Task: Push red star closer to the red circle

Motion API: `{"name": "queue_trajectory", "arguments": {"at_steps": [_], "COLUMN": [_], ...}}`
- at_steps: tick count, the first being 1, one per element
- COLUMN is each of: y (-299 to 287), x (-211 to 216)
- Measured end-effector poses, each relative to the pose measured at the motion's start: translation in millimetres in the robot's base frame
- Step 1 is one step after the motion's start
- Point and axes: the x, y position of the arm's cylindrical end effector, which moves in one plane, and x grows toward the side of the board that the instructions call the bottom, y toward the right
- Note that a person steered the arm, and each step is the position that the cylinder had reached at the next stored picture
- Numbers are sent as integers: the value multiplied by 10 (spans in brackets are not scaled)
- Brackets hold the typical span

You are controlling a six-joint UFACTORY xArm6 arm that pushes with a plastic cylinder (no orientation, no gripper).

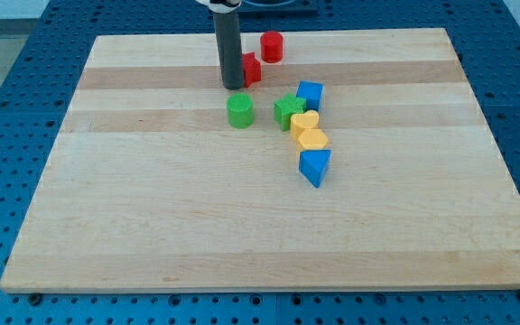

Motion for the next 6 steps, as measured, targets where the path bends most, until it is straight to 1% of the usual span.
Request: {"name": "queue_trajectory", "arguments": {"at_steps": [1,5,6], "y": [78,83,82], "x": [-71,-558,-600]}}
